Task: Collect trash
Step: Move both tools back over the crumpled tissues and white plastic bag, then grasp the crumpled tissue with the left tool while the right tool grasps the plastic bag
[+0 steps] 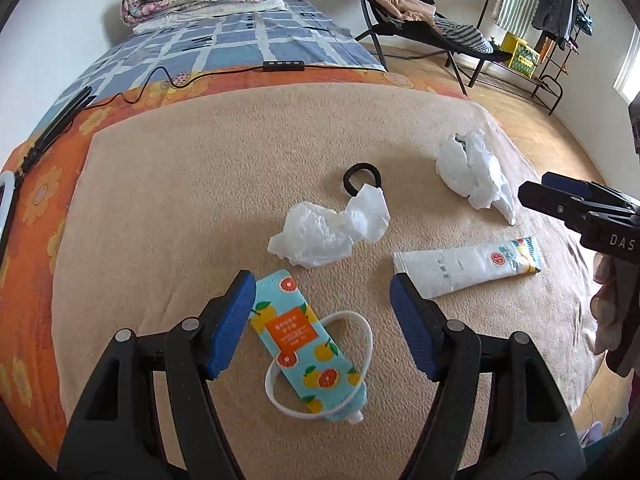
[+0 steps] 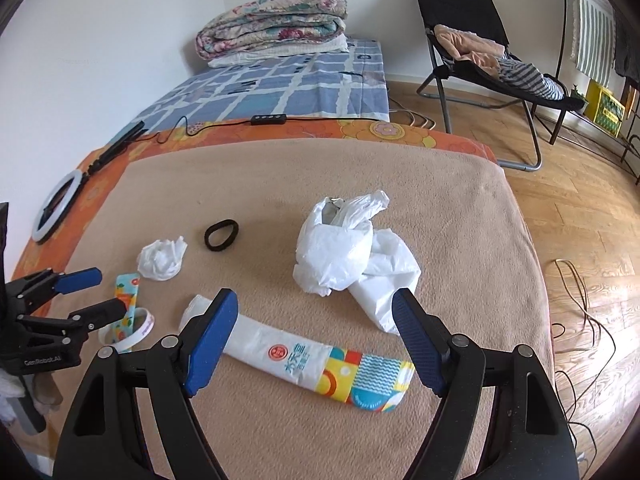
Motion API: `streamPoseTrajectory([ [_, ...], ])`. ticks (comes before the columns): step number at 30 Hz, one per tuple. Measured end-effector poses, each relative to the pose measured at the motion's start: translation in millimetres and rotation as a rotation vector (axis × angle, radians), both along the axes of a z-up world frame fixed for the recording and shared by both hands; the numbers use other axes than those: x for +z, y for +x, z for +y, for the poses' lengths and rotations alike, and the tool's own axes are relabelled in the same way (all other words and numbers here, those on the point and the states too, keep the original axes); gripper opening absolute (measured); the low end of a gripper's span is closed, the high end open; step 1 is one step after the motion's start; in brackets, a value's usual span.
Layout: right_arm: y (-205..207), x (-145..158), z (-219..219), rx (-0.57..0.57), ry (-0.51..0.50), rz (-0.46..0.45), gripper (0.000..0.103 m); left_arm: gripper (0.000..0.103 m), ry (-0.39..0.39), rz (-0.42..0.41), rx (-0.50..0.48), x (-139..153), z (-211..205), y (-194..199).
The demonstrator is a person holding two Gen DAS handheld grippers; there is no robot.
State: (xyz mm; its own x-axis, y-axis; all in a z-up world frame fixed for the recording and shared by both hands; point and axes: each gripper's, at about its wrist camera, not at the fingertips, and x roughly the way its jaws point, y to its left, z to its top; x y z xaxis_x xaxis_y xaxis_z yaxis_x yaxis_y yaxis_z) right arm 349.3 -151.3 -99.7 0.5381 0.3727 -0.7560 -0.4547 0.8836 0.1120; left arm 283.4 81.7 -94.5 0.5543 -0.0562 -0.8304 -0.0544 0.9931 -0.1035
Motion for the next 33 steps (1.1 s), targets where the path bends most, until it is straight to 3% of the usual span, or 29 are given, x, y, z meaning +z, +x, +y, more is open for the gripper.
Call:
streamPoseTrajectory([
  [13,51,-34,27,-0.03,-0.067,0.028,0.079,0.071,0.003,0.031,-0.018,-26,4,42],
  [17,63,-42,29,-0.048,-0.069,0.048,0.079,0.052,-0.009,0.04,-0.03,-31,5,46],
  [19,67,-46,30,-0.051,-0.072,0.055,0.079,0.049,-0.009,0.04,-0.04,-33,4,47],
  [20,67,-47,30,-0.053,-0.073,0.056,0.079,0.043,-0.009,0.038,-0.042,-33,4,46],
  [27,68,-48,32,-0.043,-0.075,0.037,0.079,0.038,-0.015,0.022,-0.038,-31,4,45],
  [28,68,-47,31,-0.044,-0.071,0.034,0.076,0.036,-0.015,0.019,-0.036,-30,4,45],
  [30,68,-47,29,-0.046,-0.057,0.039,0.059,0.036,-0.015,0.011,-0.032,-28,5,44],
  [33,67,-46,26,-0.038,-0.027,0.046,0.05,0.033,-0.016,0.002,-0.025,-26,6,42],
])
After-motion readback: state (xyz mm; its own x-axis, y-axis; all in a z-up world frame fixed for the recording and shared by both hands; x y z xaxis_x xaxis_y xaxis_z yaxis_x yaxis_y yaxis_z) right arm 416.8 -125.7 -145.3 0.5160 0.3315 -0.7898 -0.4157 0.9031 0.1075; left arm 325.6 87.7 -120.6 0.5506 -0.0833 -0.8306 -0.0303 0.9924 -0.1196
